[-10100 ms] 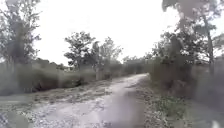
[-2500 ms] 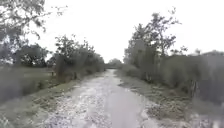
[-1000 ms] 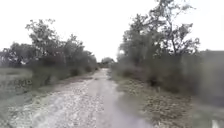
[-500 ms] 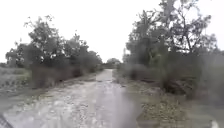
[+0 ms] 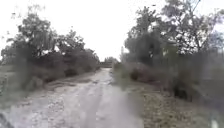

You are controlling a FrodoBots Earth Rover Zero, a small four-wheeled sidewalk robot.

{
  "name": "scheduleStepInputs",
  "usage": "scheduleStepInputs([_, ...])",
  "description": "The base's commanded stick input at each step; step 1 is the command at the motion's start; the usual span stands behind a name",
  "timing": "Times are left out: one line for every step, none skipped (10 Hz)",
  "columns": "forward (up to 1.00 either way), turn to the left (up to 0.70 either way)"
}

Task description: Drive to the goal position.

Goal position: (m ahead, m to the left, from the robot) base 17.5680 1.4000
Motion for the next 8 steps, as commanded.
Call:
scheduleStepInputs([1.00,0.00])
scheduleStepInputs([1.00,0.00])
scheduleStepInputs([1.00,0.00])
scheduleStepInputs([1.00,0.00])
scheduleStepInputs([1.00,0.00])
scheduleStepInputs([1.00,0.00])
scheduleStepInputs([1.00,0.00])
scheduleStepInputs([1.00,0.00])
